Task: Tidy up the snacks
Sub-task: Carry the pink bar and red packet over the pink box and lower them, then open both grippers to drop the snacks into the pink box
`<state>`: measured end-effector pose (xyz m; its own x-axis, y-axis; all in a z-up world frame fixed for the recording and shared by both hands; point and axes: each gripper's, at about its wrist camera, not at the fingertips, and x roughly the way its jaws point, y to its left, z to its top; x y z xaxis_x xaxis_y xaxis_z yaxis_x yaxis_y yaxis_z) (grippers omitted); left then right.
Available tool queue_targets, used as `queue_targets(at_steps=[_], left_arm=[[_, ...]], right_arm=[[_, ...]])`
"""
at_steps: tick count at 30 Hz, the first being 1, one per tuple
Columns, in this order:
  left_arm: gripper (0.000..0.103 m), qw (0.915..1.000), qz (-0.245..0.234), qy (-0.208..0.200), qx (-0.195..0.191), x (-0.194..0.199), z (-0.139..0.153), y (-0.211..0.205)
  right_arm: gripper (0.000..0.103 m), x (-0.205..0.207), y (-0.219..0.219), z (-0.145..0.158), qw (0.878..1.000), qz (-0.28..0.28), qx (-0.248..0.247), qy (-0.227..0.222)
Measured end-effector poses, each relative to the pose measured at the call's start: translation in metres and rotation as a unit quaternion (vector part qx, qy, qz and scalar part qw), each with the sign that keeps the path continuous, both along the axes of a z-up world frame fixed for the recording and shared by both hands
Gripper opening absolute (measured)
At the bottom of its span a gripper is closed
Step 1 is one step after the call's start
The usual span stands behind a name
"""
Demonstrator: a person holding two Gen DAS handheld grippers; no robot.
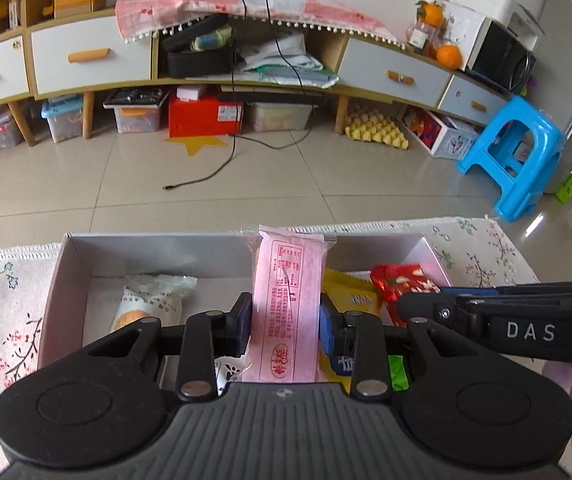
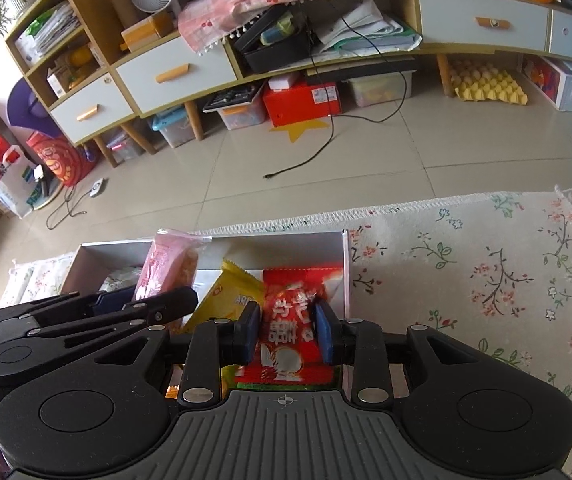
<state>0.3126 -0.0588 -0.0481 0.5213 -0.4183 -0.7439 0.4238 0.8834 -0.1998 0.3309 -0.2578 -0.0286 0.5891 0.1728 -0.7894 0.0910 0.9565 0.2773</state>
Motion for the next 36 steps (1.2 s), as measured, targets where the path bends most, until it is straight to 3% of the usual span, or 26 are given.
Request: queue_targets(at_steps=[8, 13, 16, 23, 25, 27, 33, 36], left_arm=[[0.03, 0.9988, 0.005, 0.044, 0.022, 0.003, -0.001, -0.006], [0.03, 0.9955, 0.053, 0.066, 0.041, 0.007, 0.001, -0.004], [0.03, 0.9933, 0.079, 0.053, 0.065, 0.009, 0.001, -0.004], [0.032, 0.995, 0.09, 0.033, 0.031, 0.013, -0.011, 0.005], [0.035, 0.9955, 0.086, 0.023, 0.032, 0.009, -0.008, 0.004], [0.051, 0.9958, 0.084, 0.014, 0.032, 0.006, -0.005, 0.004], [0.066, 0.9962, 0.079, 0.003, 0.036, -0.004, 0.008, 0.005], [0.074, 0.9966, 0.075, -0.005, 0.033, -0.014, 0.017, 0.009]], right_arm=[[0.031, 0.001, -0.002, 0.001, 1.0, 0.001, 0.008, 0.001], [0.031, 0.001, 0.0, 0.002, 1.0, 0.007, 0.009, 0.0], [0.031, 0.001, 0.002, 0.002, 1.0, 0.01, 0.008, 0.001], [0.033, 0.0, 0.002, 0.006, 1.0, 0.01, 0.009, -0.002], [0.037, 0.0, 0.003, 0.007, 1.0, 0.01, 0.008, -0.003], [0.043, -0.001, 0.002, 0.009, 1.0, 0.008, 0.01, -0.005], [0.057, -0.011, 0.002, 0.019, 1.0, 0.006, 0.017, -0.007], [0.069, -0.021, 0.002, 0.03, 1.0, 0.002, 0.015, -0.014]])
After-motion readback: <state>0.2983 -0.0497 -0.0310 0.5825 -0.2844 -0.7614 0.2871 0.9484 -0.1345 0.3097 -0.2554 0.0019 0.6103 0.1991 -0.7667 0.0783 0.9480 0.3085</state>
